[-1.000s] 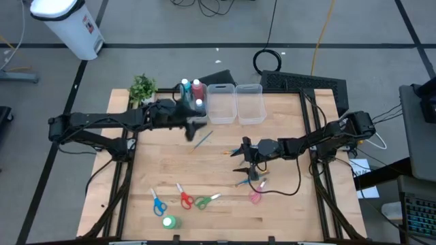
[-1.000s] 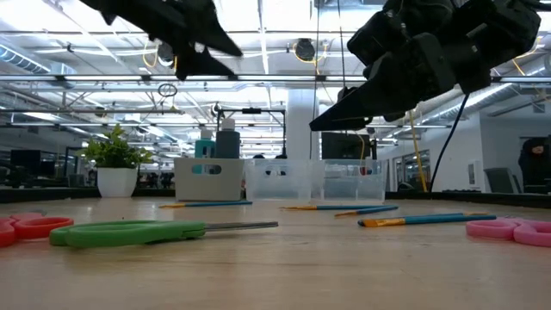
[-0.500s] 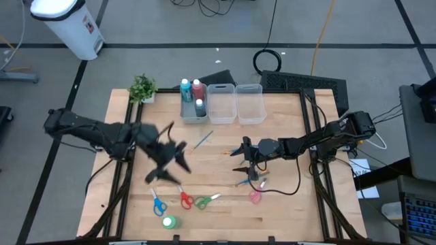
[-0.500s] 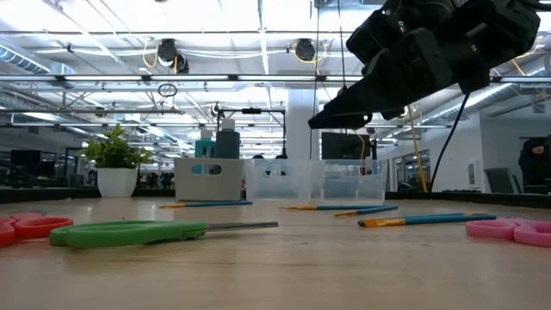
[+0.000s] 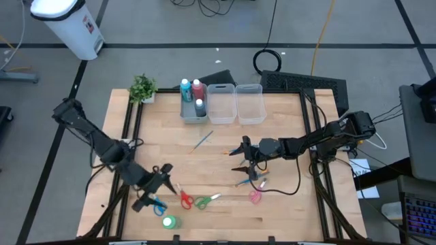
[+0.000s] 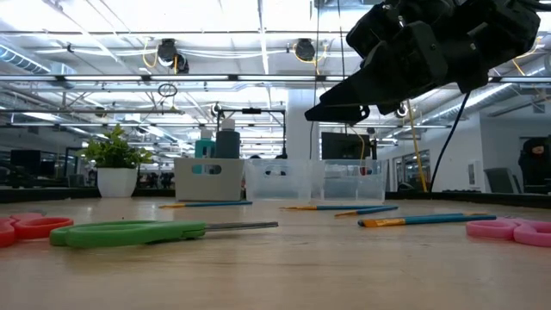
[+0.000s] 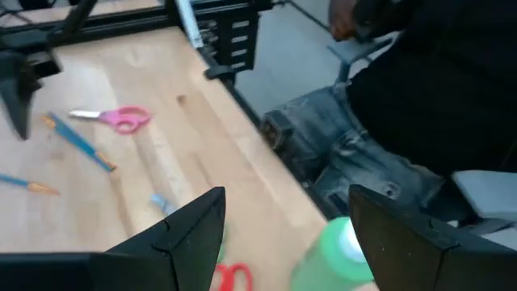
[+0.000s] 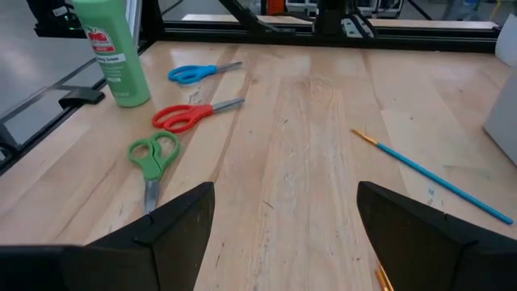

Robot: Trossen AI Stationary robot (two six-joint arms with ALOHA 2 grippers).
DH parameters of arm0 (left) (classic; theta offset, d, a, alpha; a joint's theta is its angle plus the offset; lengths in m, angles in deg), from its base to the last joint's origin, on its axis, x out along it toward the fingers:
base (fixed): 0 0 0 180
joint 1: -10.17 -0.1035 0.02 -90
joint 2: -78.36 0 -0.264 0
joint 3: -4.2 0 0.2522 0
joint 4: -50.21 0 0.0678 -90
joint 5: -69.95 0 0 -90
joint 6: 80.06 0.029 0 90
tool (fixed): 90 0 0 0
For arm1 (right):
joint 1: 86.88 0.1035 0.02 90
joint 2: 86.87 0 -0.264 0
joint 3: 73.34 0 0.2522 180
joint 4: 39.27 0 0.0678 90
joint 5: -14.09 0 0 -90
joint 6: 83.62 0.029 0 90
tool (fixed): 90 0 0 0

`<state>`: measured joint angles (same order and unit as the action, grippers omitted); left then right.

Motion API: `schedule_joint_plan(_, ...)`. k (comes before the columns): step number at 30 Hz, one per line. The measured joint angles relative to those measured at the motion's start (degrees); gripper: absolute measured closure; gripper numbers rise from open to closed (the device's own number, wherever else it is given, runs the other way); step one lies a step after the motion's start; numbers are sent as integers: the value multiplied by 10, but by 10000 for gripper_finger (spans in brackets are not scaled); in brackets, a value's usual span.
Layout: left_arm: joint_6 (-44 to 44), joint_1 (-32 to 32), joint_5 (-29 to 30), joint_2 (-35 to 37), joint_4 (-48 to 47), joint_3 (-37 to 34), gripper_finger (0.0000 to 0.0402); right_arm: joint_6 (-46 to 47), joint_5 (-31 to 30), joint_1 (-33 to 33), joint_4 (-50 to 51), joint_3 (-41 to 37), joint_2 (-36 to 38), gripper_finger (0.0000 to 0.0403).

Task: Pick & Place Paint Supplies
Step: Put the green paint bottles into the gray bin

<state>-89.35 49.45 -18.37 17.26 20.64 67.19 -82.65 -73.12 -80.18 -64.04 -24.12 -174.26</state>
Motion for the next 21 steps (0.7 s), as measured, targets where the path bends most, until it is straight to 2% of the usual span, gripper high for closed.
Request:
schedule_joint_plan(4, -24, 43, 36, -23, 52, 0, 133, -1, 0, 0, 0, 0, 0, 110)
schedule_joint_plan(8, -8, 82, 57, -64, 78, 0, 133, -1, -6, 0, -5, 0, 0, 110)
schedule_joint_plan(13, 13, 94, 61, -118, 75, 0, 133, -1, -43, -2, -7, 0, 0, 110)
schedule_joint_plan(21, -16, 108, 59, -150, 73, 0, 133, 15, -45, -3, -7, 0, 0, 110)
